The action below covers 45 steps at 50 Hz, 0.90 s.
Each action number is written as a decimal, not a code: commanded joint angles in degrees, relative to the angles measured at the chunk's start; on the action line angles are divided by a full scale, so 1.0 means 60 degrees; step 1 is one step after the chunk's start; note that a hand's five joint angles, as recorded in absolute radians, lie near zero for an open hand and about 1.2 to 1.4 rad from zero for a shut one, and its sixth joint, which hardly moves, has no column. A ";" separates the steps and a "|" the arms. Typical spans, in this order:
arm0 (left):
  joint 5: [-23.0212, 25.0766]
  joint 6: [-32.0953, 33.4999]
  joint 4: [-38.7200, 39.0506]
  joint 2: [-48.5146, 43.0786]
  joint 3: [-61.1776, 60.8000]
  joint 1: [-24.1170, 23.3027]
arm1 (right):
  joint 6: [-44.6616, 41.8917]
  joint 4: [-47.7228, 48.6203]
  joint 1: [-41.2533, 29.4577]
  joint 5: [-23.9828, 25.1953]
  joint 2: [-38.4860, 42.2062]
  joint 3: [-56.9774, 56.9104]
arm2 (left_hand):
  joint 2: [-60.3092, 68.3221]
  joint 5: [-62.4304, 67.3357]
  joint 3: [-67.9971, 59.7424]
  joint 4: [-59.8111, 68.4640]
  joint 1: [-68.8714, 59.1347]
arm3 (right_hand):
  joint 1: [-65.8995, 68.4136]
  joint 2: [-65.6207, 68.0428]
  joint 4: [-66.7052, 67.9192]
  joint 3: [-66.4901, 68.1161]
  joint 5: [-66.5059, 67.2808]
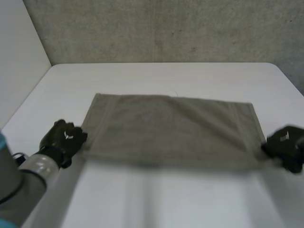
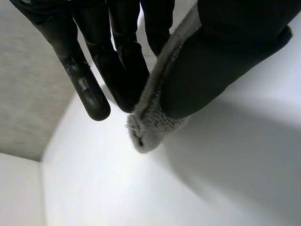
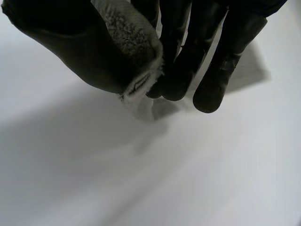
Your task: Fold the towel.
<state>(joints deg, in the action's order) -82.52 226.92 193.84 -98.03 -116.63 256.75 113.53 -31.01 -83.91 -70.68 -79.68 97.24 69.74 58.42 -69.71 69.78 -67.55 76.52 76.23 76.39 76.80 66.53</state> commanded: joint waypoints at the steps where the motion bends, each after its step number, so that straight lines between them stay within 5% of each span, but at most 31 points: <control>1: 0.2572 0.0251 -0.2439 0.1615 -0.0161 0.1399 | -0.1988 -0.2317 0.0757 0.0720 -0.0240 -0.0137 | 0.1710 0.1931 -0.1716 0.1703 -0.2075 | 0.0580 0.0628 0.0601 0.0534 0.0578; 3: 0.2925 0.0178 -0.2338 0.1704 -0.0117 0.1518 | -0.1711 -0.2040 0.1005 0.1478 -0.0270 -0.0648 | 0.1710 0.1931 -0.1716 0.1703 -0.2075 | 0.0580 0.0628 0.0601 0.0534 0.0578; 10: 0.2709 -0.1067 -0.0637 0.1031 0.0528 0.1183 | -0.0054 -0.0691 0.0948 0.1789 0.0155 -0.1295 | 0.1710 0.1931 -0.1716 0.1703 -0.2075 | 0.0580 0.0628 0.0601 0.0534 0.0578; 15: 0.1381 -0.2778 0.0708 -0.0971 0.2267 0.0305 | 0.1059 0.0715 0.0289 0.1189 0.1312 -0.2130 | 0.1710 0.1931 -0.1716 0.1703 -0.2075 | 0.0580 0.0628 0.0601 0.0534 0.0578; 22: -0.0377 -0.3191 0.0813 -0.3531 0.5060 -0.0572 | 0.2726 0.2424 -0.0983 -0.0362 0.2891 -0.3738 | 0.1710 0.1931 -0.1716 0.1703 -0.2075 | 0.0580 0.0628 0.0601 0.0534 0.0578; 33: -0.1144 -0.3074 0.0900 -0.6509 0.8712 -0.1014 | 0.4471 0.5473 -0.1366 -0.1080 0.4386 -0.4809 | 0.1710 0.1931 -0.1716 0.1703 -0.2075 | 0.0580 0.0628 0.0601 0.0534 0.0578; 34: -0.1129 -0.3060 0.0915 -0.6933 0.9137 -0.1116 | 0.4472 0.5476 -0.1367 -0.1082 0.4389 -0.4810 | -0.0312 -0.0092 0.0307 -0.0320 -0.0053 | 0.0580 0.0628 0.0601 0.0534 0.0578; 35: -0.1129 -0.3060 0.0915 -0.6938 0.9141 -0.1117 | 0.4487 0.5650 -0.1555 -0.1357 0.4693 -0.5028 | -0.0332 -0.0112 0.0327 -0.0340 -0.0032 | -0.3656 -0.3609 -0.3636 -0.3703 -0.3659; 36: -0.1172 -0.3045 0.0901 -0.7213 0.9402 -0.1175 | 0.4473 0.5681 -0.1746 -0.1766 0.4986 -0.5262 | -0.7243 -0.7023 0.7238 -0.7251 0.6879 | -1.1086 -1.1039 -1.1066 -1.1133 -1.1089; 37: -0.1216 -0.3031 0.0886 -0.7448 0.9579 -0.1219 | 0.4472 0.5681 -0.1748 -0.1770 0.4989 -0.5264 | -0.9956 -0.9736 0.9951 -0.9964 0.9592 | -1.1086 -1.1039 -1.1066 -1.1133 -1.1089; 39: -0.1217 -0.2972 0.0886 -0.7610 0.9653 -0.1263 | 0.4501 0.5725 -0.1879 -0.2427 0.5340 -0.5527 | -0.9923 -0.9702 0.9917 -0.9930 0.9558 | -1.1086 -1.1039 -1.1066 -1.1133 -1.1089; 45: -0.1304 -0.2913 0.0872 -0.7656 0.9465 -0.1191 | 0.4546 0.5740 -0.1967 -0.2664 0.5370 -0.5469 | -0.9921 -0.9700 0.9915 -0.9928 0.9556 | -1.1086 -1.1039 -1.1066 -1.1133 -1.1089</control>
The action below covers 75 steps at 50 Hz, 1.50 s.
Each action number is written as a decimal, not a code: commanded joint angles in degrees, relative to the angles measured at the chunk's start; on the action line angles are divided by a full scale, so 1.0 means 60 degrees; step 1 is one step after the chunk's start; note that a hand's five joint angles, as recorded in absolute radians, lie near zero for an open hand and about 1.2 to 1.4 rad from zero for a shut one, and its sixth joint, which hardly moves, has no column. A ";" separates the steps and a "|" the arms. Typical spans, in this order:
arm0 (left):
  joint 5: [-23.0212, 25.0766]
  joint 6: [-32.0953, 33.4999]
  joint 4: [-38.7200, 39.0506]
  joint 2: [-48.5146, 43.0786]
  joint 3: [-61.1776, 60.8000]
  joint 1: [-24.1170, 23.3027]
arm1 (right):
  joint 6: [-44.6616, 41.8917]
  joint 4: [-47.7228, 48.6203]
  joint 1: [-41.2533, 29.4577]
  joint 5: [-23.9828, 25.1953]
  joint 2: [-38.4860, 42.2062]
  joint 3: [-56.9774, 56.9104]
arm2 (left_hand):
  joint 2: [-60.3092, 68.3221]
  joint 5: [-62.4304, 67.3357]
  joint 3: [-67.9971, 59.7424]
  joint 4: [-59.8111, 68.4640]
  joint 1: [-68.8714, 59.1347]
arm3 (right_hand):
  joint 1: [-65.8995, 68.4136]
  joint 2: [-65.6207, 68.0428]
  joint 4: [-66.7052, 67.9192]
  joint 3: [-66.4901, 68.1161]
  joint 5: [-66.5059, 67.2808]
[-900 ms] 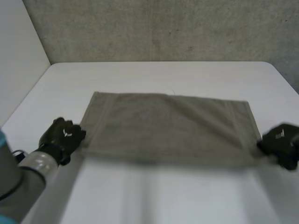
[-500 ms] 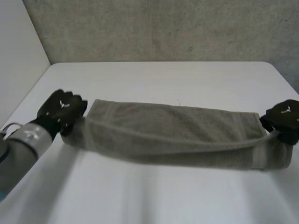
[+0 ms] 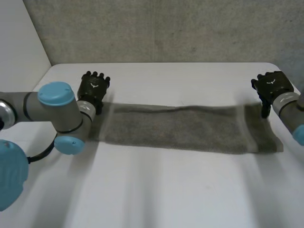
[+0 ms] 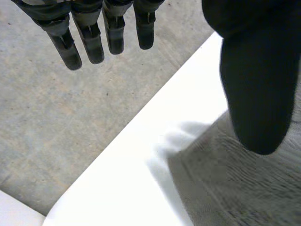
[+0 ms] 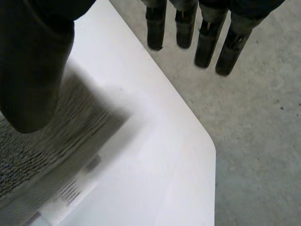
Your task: Fold the towel.
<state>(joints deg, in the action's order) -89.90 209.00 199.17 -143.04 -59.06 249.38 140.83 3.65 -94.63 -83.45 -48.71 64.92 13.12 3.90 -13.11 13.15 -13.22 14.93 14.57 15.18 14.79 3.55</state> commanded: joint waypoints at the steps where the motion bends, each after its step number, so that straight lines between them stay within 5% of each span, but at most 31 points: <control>1: -0.0075 0.0073 -0.0016 -0.0154 -0.0133 0.0038 | 0.0009 -0.0037 -0.0238 -0.0535 0.0208 -0.0039 | -0.0483 -0.0615 0.0483 -0.0489 0.0500 | -0.0822 -0.0762 -0.0864 -0.0798 -0.0591; 8: -0.0733 -0.0014 -0.0075 0.0984 -0.1418 0.0096 | 0.0009 -0.0110 -0.0371 -0.0536 -0.0710 0.0676 | -0.0483 -0.0615 0.0483 -0.0489 0.0500 | -0.0822 -0.0762 -0.0864 -0.0798 -0.0591; 18: -0.0676 -0.0674 0.0086 0.3684 -0.4571 -0.0036 | -0.0006 -0.0855 -0.0254 -0.0375 -0.2574 0.3444 | -0.0455 -0.0587 0.0455 -0.0461 0.0472 | -0.0085 -0.0025 -0.0127 -0.0062 0.0146; 30: -0.0647 -0.2680 0.1257 0.4475 -0.6211 -0.0050 | 0.0039 0.0181 -0.0035 0.0343 -0.2225 0.4678 | -0.0287 -0.0419 0.0286 -0.0293 0.0304 | 0.2023 0.2084 0.1981 0.2047 0.2254; 44: -0.0647 -0.2710 0.1405 0.4534 -0.6476 -0.0065 | 0.0024 0.0974 0.0333 0.0358 -0.1784 0.4575 | -0.0315 -0.0447 0.0314 -0.0321 0.0332 | 0.5640 0.5700 0.5598 0.5664 0.5871; 46: -0.0647 -0.2710 0.1405 0.4548 -0.6505 -0.0065 | 0.0024 0.0959 0.0376 0.0358 -0.1565 0.4517 | -0.0315 -0.0447 0.0314 -0.0321 0.0332 | 0.8901 0.8961 0.8859 0.8925 0.9132; 49: -0.0647 -0.2710 0.1405 0.4592 -0.6534 -0.0065 | 0.0009 0.0959 0.0566 0.0373 -0.1520 0.4488 | -0.0315 -0.0447 0.0314 -0.0321 0.0332 | 1.0840 1.0901 1.0798 1.0864 1.1071; 61: -0.0647 -0.2710 0.1405 0.4754 -0.6666 -0.0065 | -0.0167 0.0754 0.1358 0.0329 -0.1535 0.4268 | -0.0315 -0.0447 0.0314 -0.0321 0.0332 | 1.0845 1.0905 1.0803 1.0868 1.1075; 70: -0.0661 -0.2724 0.1405 0.5207 -0.6754 -0.0065 | -0.1805 -0.0754 0.2837 0.0242 -0.1930 0.2792 | -0.0371 -0.0503 0.0370 -0.0376 0.0388 | 1.0845 1.0905 1.0803 1.0868 1.1075; 75: -0.0647 -0.2739 0.1390 0.5281 -0.6754 -0.0065 | -0.1426 -0.0798 0.1417 0.0241 -0.2472 0.1866 | -0.0371 -0.0503 0.0371 -0.0377 0.0388 | 1.0845 1.0905 1.0803 1.0868 1.1075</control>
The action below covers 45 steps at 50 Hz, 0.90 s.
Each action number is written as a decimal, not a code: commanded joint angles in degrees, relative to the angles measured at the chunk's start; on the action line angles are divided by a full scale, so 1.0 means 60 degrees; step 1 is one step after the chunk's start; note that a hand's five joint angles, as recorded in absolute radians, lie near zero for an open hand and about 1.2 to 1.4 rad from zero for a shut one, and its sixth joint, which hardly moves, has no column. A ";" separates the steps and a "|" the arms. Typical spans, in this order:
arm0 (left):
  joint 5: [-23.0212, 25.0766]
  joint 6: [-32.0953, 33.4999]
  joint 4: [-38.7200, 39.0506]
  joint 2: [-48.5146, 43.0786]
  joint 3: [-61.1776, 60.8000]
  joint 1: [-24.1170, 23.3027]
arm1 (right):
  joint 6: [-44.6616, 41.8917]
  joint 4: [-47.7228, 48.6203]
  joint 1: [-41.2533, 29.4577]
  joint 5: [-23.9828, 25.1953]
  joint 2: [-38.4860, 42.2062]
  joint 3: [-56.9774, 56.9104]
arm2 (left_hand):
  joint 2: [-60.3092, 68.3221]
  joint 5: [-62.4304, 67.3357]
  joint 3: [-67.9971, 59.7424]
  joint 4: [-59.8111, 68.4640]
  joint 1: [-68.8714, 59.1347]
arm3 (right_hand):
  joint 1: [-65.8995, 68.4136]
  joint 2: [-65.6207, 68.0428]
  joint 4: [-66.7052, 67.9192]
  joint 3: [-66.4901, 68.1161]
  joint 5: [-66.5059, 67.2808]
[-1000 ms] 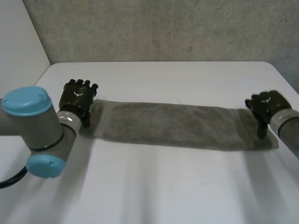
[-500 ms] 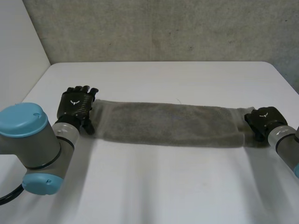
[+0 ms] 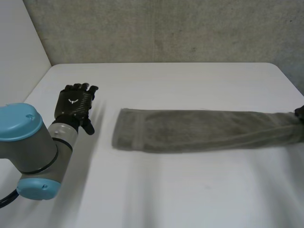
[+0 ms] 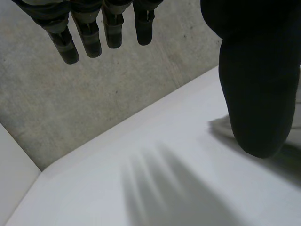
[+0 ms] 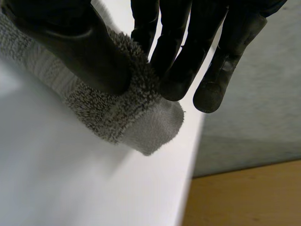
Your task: Fold the towel.
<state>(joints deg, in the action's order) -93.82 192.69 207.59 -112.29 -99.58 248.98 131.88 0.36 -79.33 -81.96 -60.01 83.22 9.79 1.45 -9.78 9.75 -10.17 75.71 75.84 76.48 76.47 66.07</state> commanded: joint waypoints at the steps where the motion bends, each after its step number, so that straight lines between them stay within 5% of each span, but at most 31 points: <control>1: -0.0008 -0.0020 -0.0013 0.0156 0.0001 0.0003 | 0.0515 -0.0192 -0.1859 0.0052 -0.0777 -0.1402 | 0.0183 -0.0093 -0.0184 0.0189 -0.0120 | 0.0715 0.0694 0.0587 0.0589 0.0655; 8: -0.0023 -0.0020 -0.0013 0.0156 -0.0014 0.0003 | 0.1178 0.0453 -0.5514 0.0125 -0.0516 -0.2342 | 0.0155 -0.0121 -0.0156 0.0161 -0.0092 | 0.0715 0.0694 0.0587 0.0589 0.0655; 12: -0.0023 -0.0020 0.0001 0.0156 -0.0043 -0.0012 | 0.0551 0.1505 -0.7866 0.0257 0.0798 -0.2576 | 0.0155 -0.0121 -0.0156 0.0161 -0.0092 | 0.0715 0.0694 0.0587 0.0589 0.0655; 20: -0.0008 -0.0020 0.0001 0.0098 -0.0058 -0.0027 | -0.0695 0.1786 -0.9614 0.0754 0.2559 -0.2649 | 0.0155 -0.0121 -0.0156 0.0161 -0.0092 | 0.0715 0.0694 0.0587 0.0589 0.0655; 22: -0.0008 -0.0020 0.0001 0.0054 -0.0043 -0.0041 | -0.0871 0.1801 -0.9659 0.0755 0.2662 -0.2649 | 0.0155 -0.0121 -0.0156 0.0161 -0.0092 | 0.0392 0.0371 0.0264 0.0266 0.0332; 23: -0.0008 -0.0020 0.0001 0.0053 -0.0043 -0.0041 | -0.0916 0.1801 -0.9630 0.0697 0.2649 -0.2649 | 0.0155 -0.0121 -0.0156 0.0161 -0.0092 | -0.5911 -0.5933 -0.6040 -0.6038 -0.5972; 24: -0.0008 -0.0020 0.0001 0.0010 -0.0029 -0.0041 | -0.0916 0.1801 -0.9630 0.0697 0.2648 -0.2649 | 0.0128 -0.0149 -0.0128 0.0134 -0.0064 | -0.5974 -0.5996 -0.6103 -0.6101 -0.6035; 25: -0.0008 -0.0006 0.0001 0.0010 0.0000 -0.0041 | -0.0858 0.1815 -0.9601 0.0610 0.2590 -0.2620 | 0.0127 -0.0149 -0.0128 0.0133 -0.0064 | -1.0951 -1.0973 -1.1079 -1.1078 -1.1012; 32: -0.0008 0.0009 0.0016 -0.0238 0.0380 -0.0274 | -0.0081 0.1742 -0.9015 0.0169 0.1359 -0.1873 | 0.0127 -0.0149 -0.0128 0.0133 -0.0064 | -1.0951 -1.0973 -1.1079 -1.1078 -1.1012; 39: -0.0038 -0.0006 0.0016 -0.0650 0.0938 -0.1023 | 0.2711 0.1685 -0.7407 0.0258 -0.0528 0.0248 | 0.0155 -0.0121 -0.0156 0.0161 -0.0092 | -1.0951 -1.0973 -1.1079 -1.1078 -1.1012; 45: -0.0067 0.0068 0.0001 -0.1280 0.1275 -0.1565 | 0.3610 0.1654 -0.6305 0.0345 -0.0897 0.1438 | 0.0239 -0.0037 -0.0240 0.0246 -0.0176 | -1.0951 -1.0973 -1.1079 -1.1078 -1.1012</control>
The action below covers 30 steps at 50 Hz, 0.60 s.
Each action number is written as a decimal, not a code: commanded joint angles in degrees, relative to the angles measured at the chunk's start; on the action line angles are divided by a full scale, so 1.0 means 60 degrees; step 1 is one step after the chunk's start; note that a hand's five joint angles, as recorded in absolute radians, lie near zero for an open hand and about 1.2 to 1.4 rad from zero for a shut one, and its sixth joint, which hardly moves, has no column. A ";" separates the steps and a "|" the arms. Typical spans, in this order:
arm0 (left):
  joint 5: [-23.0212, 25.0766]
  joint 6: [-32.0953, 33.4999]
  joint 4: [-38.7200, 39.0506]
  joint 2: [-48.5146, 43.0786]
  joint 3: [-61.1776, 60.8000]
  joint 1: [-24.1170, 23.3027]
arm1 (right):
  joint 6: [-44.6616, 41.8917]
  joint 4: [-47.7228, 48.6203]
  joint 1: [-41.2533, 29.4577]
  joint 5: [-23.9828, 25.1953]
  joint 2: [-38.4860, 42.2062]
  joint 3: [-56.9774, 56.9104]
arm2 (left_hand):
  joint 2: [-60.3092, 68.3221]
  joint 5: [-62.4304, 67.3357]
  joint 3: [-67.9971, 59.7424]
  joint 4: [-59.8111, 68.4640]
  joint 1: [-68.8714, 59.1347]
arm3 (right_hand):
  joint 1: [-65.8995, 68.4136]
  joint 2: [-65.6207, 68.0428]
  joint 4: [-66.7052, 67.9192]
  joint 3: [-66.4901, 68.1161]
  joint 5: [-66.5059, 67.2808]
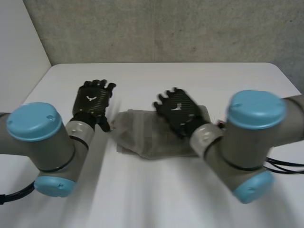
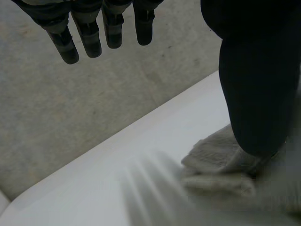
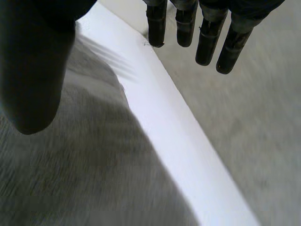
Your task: Fold the towel.
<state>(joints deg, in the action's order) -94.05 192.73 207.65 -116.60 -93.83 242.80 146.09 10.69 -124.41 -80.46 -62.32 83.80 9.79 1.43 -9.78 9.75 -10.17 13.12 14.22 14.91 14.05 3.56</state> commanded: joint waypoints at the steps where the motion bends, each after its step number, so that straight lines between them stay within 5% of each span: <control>1: -0.0057 0.0090 -0.0009 -0.0721 0.0388 -0.0681 | 0.1300 0.0034 0.1571 0.0124 -0.0512 0.1704 | 0.0239 -0.0035 -0.0240 0.0246 -0.0176 | -0.0521 -0.0704 -0.0818 -0.0675 -0.0593; 6: -0.0072 0.0076 -0.0009 -0.1001 0.0506 -0.0872 | 0.1374 0.0094 0.2190 0.0563 -0.0380 0.2279 | 0.0239 -0.0035 -0.0240 0.0246 -0.0176 | -0.0479 -0.0662 -0.0776 -0.0633 -0.0551; 14: -0.0086 0.0061 -0.0009 -0.0958 0.0331 -0.0829 | 0.1579 0.0709 0.2644 0.1003 0.0294 0.2338 | 0.0267 -0.0007 -0.0268 0.0274 -0.0204 | 0.4483 0.4300 0.4187 0.4329 0.4411; 16: -0.0086 0.0061 -0.0009 -0.0928 0.0287 -0.0829 | 0.1695 0.0899 0.2848 0.0843 0.0309 0.2309 | 0.0267 -0.0007 -0.0268 0.0274 -0.0204 | 1.1105 1.0922 1.0808 1.0951 1.1033; 22: -0.0101 0.0075 -0.0009 -0.0797 0.0111 -0.0799 | 0.1549 0.0782 0.3040 0.0153 0.0192 0.2221 | 0.0239 -0.0035 -0.0240 0.0246 -0.0176 | 1.1146 1.0963 1.0849 1.0992 1.1074; 30: -0.0130 -0.0012 -0.0023 -0.0005 0.0111 -0.0799 | -0.1058 0.0606 0.2498 -0.0447 -0.0468 0.1459 | 0.0099 -0.0175 -0.0100 0.0105 -0.0036 | 1.1146 1.0963 1.0849 1.0992 1.1074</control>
<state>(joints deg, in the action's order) -94.78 192.97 207.55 -119.53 -93.21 238.00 150.31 15.06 -106.84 -81.57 -63.11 95.92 9.79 1.43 -9.78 9.75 -10.17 74.04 72.86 76.49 76.69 65.60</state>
